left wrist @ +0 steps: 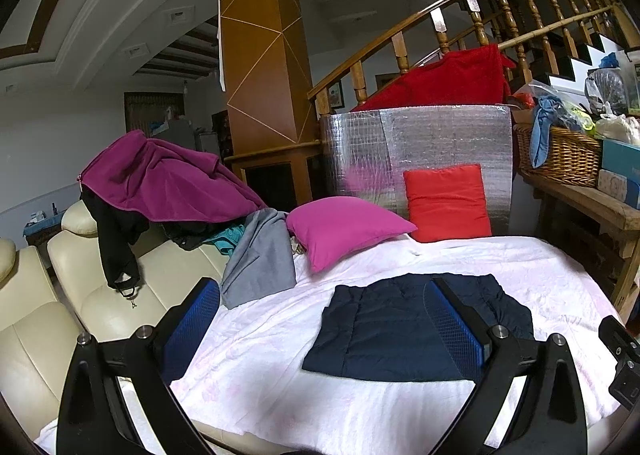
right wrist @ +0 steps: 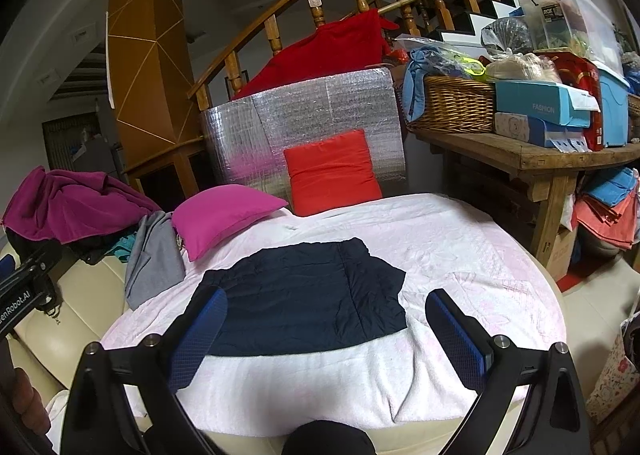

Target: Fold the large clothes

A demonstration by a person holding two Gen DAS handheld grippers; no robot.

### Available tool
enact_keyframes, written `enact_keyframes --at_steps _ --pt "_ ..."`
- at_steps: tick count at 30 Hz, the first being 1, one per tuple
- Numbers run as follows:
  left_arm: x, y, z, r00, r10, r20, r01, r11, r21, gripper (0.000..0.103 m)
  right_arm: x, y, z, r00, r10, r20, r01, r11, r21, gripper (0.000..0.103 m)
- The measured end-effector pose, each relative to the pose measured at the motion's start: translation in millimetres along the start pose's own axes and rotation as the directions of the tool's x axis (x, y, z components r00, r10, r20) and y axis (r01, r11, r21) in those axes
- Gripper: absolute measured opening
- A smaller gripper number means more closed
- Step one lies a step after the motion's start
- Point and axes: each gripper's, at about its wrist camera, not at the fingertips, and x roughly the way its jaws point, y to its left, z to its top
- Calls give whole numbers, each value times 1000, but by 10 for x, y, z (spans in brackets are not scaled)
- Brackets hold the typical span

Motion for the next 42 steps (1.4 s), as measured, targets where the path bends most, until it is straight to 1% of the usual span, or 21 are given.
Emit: enact_keyframes --at_steps 15,20,25,32,42 --pt "68 41 -35 1000 4 -11 -4 1000 -7 101 61 92 -17 1000 -2 -17 1 1000 -26 101" --pt "147 83 -35 1000 13 -18 -13 1000 -14 101 153 154 10 1000 -1 -29 0 999 -34 101" --pt "296 138 -39 999 18 -40 -19 999 -30 101 308 237 58 999 -5 -40 2 999 -53 101" --pt "531 166 -23 998 22 -65 -24 999 -30 101 533 337 144 999 -6 -44 4 998 -56 101" --pt "963 171 -12 994 31 -107 -35 999 -36 101 1016 503 281 998 3 -70 -7 998 -59 101"
